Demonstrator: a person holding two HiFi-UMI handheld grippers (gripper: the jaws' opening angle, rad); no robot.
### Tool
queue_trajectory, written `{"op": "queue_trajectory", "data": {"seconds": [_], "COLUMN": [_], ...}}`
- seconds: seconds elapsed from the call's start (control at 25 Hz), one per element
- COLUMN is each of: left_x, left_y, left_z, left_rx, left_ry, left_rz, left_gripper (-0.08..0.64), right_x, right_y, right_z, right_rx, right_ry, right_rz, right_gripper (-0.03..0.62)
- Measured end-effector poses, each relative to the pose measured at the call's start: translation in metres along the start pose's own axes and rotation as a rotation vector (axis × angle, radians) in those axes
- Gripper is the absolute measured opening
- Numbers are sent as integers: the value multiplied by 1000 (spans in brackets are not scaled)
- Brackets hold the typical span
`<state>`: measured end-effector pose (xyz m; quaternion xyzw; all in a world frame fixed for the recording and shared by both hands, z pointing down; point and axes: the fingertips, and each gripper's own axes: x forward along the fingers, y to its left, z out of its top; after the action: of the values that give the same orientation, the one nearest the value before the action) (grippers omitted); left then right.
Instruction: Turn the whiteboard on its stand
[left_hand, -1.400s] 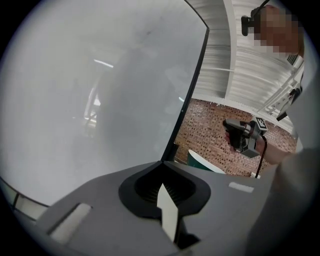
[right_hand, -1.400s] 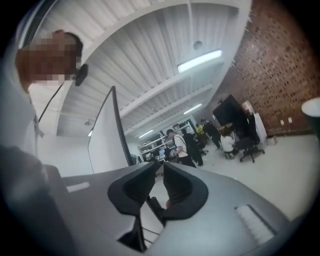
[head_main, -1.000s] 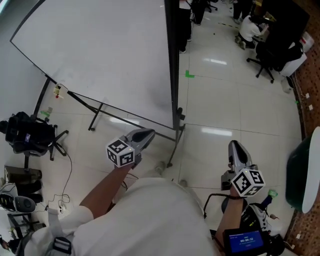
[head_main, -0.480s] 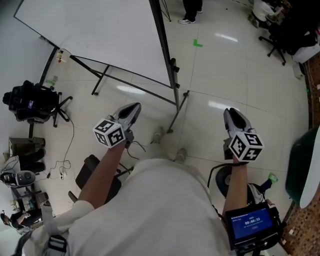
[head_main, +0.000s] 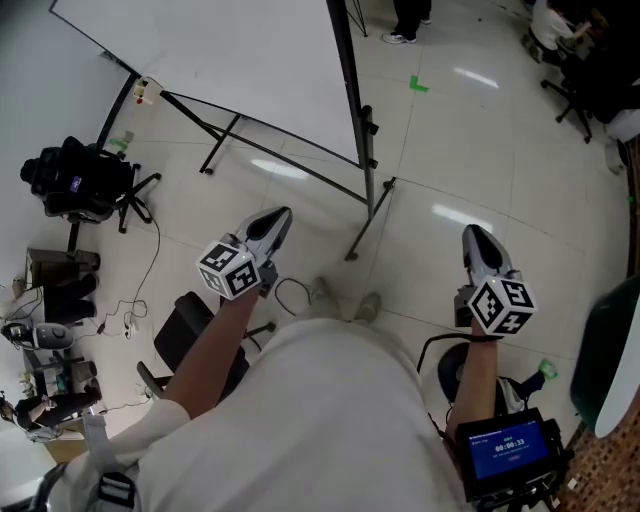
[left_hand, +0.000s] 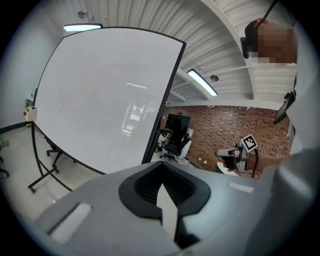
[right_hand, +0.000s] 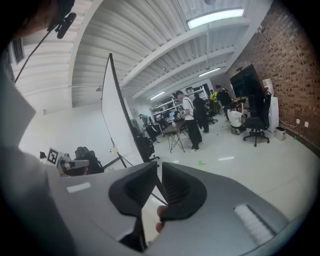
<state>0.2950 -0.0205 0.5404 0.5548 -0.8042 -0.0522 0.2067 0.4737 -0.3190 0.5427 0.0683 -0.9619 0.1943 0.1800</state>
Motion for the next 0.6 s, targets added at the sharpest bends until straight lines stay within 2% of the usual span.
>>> {"op": "queue_trajectory", "data": {"seconds": [0.12,0.2,0.32,0.4,0.6], "left_x": [8,14,23,25,27], "left_y": [-3,2,15,20,31], "left_z": [6,17,26,20,11], "left_rx": [-35,-30,-65,-87,-84], "left_ry": [-25,-52,-83,-74,-42], "left_rz": [-58,-68,-40,-30,-36], "left_gripper": [18,18,18,18,18], "right_x": [0,3,15,18,14], "right_y": [-2,1,11,20,33], "right_z": [-17,-21,-21,-20,-7], "right_rx": [-3,-8,-52,-66,-94], "right_ry": [56,51,11,-20,-121], "right_rz": [-14,-1,38,48,-8], "right_gripper": [38,38,40,41,43]}}
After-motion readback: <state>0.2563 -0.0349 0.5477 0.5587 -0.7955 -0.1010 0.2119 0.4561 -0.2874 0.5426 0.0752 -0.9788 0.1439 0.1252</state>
